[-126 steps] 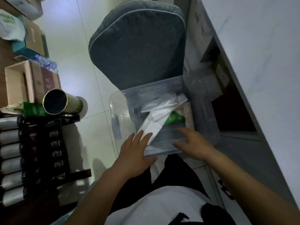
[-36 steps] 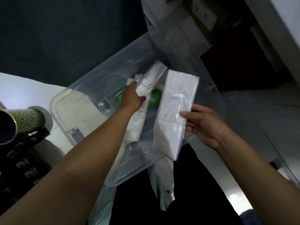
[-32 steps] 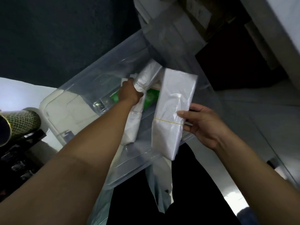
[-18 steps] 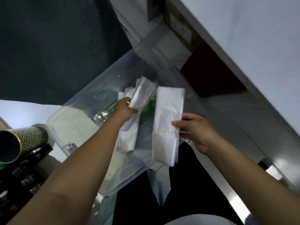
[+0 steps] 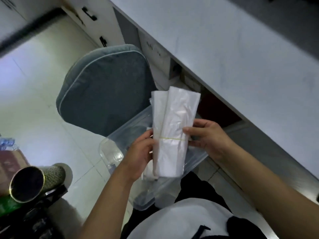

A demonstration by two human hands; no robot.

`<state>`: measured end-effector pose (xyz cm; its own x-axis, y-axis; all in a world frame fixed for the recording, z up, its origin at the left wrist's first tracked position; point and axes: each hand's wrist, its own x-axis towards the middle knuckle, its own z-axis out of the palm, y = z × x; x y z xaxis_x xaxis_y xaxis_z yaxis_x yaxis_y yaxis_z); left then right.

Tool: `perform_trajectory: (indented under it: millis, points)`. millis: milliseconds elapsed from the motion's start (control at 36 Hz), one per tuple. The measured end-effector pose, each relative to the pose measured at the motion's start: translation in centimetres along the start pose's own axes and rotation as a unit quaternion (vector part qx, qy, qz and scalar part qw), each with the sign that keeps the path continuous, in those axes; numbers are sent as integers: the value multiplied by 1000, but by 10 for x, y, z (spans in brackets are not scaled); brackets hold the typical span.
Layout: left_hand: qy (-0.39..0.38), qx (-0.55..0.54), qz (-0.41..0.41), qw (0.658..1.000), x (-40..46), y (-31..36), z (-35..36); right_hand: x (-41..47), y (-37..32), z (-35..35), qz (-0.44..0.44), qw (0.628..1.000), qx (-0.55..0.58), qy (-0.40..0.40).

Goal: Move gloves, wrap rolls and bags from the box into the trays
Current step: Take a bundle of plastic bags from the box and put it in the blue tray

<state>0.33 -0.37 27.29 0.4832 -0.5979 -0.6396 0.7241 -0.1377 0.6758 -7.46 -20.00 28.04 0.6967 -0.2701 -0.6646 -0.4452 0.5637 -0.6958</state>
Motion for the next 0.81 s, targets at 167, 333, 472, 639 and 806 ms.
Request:
perform_trajectory:
  millis: [167, 333, 472, 639, 806]
  points:
    - [-89, 27, 27, 995, -39, 8, -28, -50, 23, 42, -71, 996, -10, 61]
    - [-114, 56, 34, 991, -62, -4, -41, -99, 51, 59, -117, 984, -46, 124]
    - [-154, 69, 16, 986, -74, -14, -24, -146, 67, 57, -142, 976, -36, 163]
    - [-218, 142, 18, 965, -91, -23, 21, -200, 79, 31, -175, 961, -5, 216]
    - [-260, 208, 20, 943, -104, -34, 80, -248, 85, -11, -217, 944, 4, 247]
